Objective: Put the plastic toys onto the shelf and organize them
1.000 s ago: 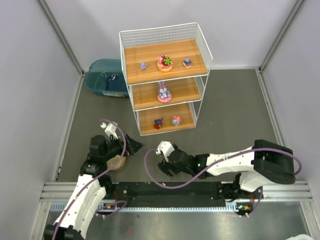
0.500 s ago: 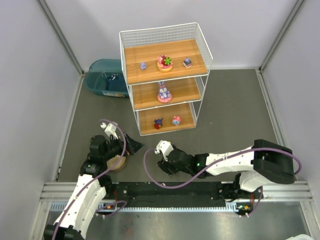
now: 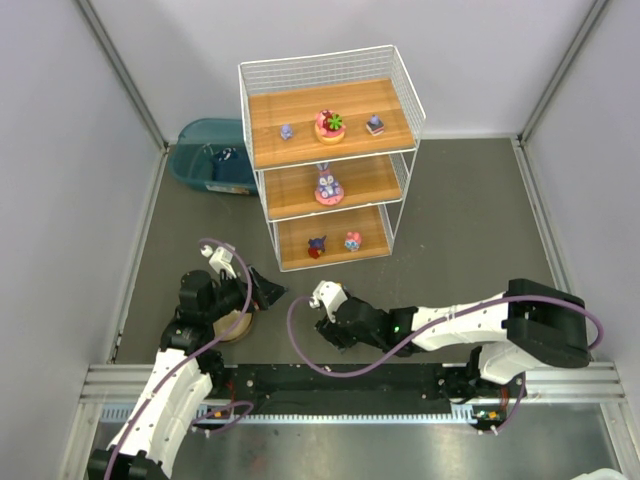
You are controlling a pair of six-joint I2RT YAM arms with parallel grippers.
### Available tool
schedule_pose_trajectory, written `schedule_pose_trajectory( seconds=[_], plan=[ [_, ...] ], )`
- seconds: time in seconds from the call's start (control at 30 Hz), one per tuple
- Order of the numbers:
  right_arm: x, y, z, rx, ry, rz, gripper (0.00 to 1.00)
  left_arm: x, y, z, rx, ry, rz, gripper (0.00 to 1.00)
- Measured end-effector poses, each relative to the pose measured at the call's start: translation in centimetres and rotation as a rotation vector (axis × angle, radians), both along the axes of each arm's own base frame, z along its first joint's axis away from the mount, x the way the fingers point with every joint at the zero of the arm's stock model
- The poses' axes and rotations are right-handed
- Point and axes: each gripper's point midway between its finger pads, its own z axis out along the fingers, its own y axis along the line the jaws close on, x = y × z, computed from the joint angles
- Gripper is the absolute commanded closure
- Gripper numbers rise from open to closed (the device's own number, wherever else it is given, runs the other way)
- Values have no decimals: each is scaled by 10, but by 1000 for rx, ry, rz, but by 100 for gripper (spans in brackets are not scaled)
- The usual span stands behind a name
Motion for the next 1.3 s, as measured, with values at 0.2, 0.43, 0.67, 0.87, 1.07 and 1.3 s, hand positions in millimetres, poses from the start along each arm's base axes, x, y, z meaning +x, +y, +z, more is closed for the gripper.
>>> schedule_pose_trajectory(
  seconds=[0.2,0.43,0.67,0.87,1.07,1.3],
  plan=[
    [0,0,0,1,0,0,45,0,0,0,0,0,0,1],
    [0,0,0,1,0,-1,43,0,0,0,0,0,0,1],
    [2,1,2,10,-5,-10,17,0,0,0,0,1,0,1],
    [5,4,5,26,-19,-18,13,0,0,0,0,1,1,1],
    [8,4,14,76,-47,-33,12,0,0,0,0,1,1,1],
    [10,-9,18,119,-84,-43,11,1,3,0,10,4,17,1]
  ],
)
